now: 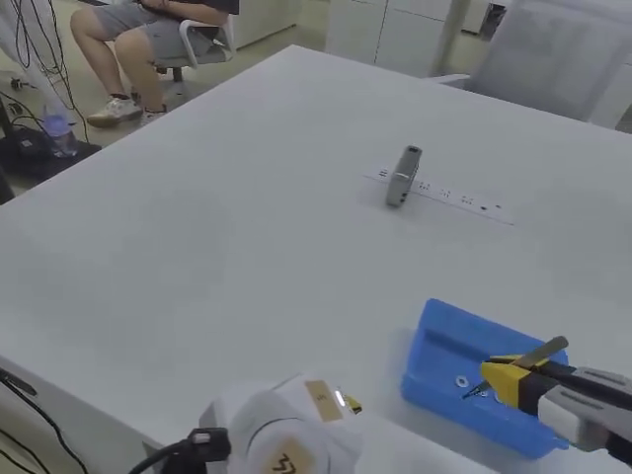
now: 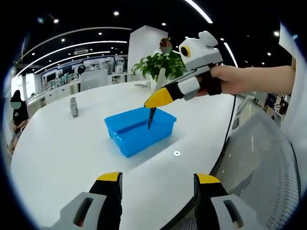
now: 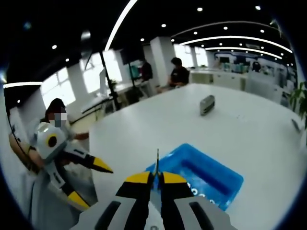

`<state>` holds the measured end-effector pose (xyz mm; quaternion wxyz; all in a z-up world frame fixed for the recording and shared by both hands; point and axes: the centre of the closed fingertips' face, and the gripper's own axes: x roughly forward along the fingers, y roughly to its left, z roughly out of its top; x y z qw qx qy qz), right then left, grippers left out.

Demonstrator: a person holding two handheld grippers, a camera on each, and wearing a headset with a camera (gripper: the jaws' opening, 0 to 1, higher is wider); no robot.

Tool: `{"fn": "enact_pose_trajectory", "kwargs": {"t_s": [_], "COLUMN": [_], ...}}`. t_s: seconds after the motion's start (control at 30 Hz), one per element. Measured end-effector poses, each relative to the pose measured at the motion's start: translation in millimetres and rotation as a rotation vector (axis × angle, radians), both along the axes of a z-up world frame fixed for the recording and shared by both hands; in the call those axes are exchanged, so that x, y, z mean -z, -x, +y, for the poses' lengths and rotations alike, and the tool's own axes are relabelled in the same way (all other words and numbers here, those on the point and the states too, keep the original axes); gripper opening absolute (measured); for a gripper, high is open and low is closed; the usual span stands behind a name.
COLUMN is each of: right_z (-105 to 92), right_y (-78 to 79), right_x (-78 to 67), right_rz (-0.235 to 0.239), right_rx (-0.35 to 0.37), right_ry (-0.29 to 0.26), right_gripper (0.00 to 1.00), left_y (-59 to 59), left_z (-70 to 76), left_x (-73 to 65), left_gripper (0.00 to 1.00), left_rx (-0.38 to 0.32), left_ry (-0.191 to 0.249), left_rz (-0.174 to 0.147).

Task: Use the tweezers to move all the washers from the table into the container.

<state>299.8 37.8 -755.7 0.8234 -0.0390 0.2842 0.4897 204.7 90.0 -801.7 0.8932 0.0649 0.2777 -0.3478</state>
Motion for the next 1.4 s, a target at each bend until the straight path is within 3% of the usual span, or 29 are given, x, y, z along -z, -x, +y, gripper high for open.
{"fn": "enact_pose_trajectory", "kwargs": {"t_s": [0.17, 0.4, 0.7, 1.1, 1.27, 1.4], "right_z": [-5.8, -18.1, -29.3, -31.8, -30.7, -29.4], "right_y": [13.3, 29.1, 40.6, 47.7, 50.3, 57.0], "right_x": [13.4, 38.4, 58.3, 64.6, 66.3, 68.1], "right_rz": [0.048, 0.103, 0.136, 0.12, 0.085, 0.019], "right_rx": [0.01, 0.015, 0.025, 0.021, -0.012, -0.067], "right_ry": [-0.005, 0.04, 0.101, 0.14, 0.166, 0.206], "right_gripper": [0.04, 0.04, 0.04, 0.04, 0.05, 0.05], "left_y": [0.7, 1.3, 2.8, 4.4, 3.9, 3.7], "left_z": [-0.3, -0.8, -1.5, -3.3, -3.4, -3.3], "left_x": [-0.4, 0.7, 0.9, 2.3, 3.6, 3.8], "left_gripper": [0.59, 0.59, 0.59, 0.59, 0.59, 0.59], "left_rx": [0.002, 0.007, 0.014, 0.028, 0.029, 0.03], "left_ry": [-0.001, -0.001, -0.003, -0.01, -0.011, -0.012], "left_rz": [0.0, 0.005, 0.01, 0.019, 0.021, 0.02]}}
